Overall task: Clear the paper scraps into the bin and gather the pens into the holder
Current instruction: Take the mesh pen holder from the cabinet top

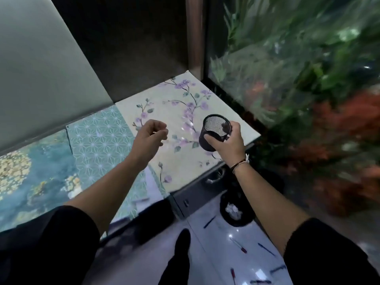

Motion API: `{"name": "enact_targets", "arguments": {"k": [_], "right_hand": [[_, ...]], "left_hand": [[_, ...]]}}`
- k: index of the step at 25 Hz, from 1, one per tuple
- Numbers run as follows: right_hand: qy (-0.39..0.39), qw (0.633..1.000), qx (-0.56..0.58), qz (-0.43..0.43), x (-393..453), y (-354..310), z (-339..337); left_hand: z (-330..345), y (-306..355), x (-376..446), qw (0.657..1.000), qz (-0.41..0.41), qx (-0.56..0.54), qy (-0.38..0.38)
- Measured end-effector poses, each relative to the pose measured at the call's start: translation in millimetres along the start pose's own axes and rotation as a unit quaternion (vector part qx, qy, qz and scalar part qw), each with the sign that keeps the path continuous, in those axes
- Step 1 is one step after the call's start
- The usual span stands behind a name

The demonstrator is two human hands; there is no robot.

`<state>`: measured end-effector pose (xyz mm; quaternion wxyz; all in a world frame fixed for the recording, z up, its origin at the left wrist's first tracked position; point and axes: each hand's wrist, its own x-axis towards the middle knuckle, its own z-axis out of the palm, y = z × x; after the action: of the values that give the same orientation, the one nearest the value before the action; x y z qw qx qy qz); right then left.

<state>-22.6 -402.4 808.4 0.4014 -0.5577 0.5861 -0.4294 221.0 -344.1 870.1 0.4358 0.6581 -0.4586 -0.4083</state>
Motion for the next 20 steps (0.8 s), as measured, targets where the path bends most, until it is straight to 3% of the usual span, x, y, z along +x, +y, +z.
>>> {"name": "enact_targets", "arguments": {"k": [6, 10, 15, 20], "right_hand": [[-0.003, 1.000, -0.026, 0.003, -169.0, 7.9, -101.5], [0.024, 0.998, -0.047, 0.036, -255.7, 22.2, -132.2], [0.100, 0.984, -0.083, 0.118, -351.9, 95.8, -128.8], [0.107, 0.967, -0.089, 0.216, -417.4, 213.3, -93.7]], "left_hand": [[64.9, -0.7, -159.6, 0.998, -0.011, -0.032, -0.054], [102.4, -20.4, -218.3, 0.994, -0.006, -0.023, -0.111], [126.6, -93.8, -270.5, 0.977, -0.038, 0.011, -0.210], [148.0, -209.4, -289.3, 0.956, -0.103, 0.052, -0.268]]}}
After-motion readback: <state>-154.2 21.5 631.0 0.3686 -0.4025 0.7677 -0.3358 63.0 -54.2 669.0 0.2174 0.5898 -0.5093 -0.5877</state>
